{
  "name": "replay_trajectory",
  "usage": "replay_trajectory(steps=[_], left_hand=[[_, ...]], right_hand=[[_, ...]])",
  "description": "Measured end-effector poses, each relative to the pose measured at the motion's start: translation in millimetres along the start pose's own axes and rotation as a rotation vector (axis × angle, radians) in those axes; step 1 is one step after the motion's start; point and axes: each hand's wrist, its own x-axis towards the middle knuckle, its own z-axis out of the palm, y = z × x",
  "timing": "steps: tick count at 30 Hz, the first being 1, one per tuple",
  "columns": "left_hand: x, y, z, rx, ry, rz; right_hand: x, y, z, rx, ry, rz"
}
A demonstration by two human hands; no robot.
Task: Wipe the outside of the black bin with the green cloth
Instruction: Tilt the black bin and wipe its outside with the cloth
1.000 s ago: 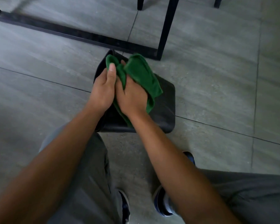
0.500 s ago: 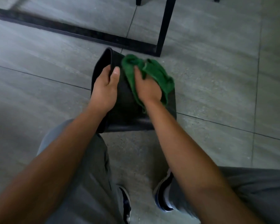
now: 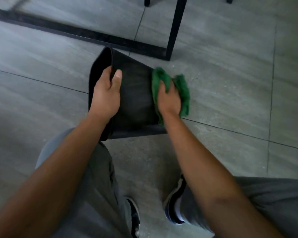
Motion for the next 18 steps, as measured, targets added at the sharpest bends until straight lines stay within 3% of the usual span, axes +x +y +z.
replay_trajectory(steps=[2,3,7,9,12,15,17,18], left_hand=[[2,-1,-4,0.004,-0.010,-0.018],[4,0,-5,0.002,-0.015,-0.031],[6,10,3,-0.019,0.006,-0.075],[4,12,8,-0.035,-0.016,-0.060],[0,6,5,-0.040,-0.039,-0.057],[-1,6,0,-0.022,-0.066,-0.047],[2,8,1,-0.028,-0.056,-0.041],[3,8,2,-0.038,-0.046,-0.042]], right_hand=[[-4,19,-3,-0.031,0.006,0.166],[-18,12,5,-0.063,0.001,0.145],[-62,-56,25,-0.102,0.017,-0.342],[-40,-75,21,-0.062,0.017,-0.449],[8,-40,11,0.043,0.006,-0.226],[6,-3,1,-0.012,0.037,0.043],[-29,-22,13,-0.058,0.003,-0.010],[-50,-39,19,-0.076,-0.006,-0.129]])
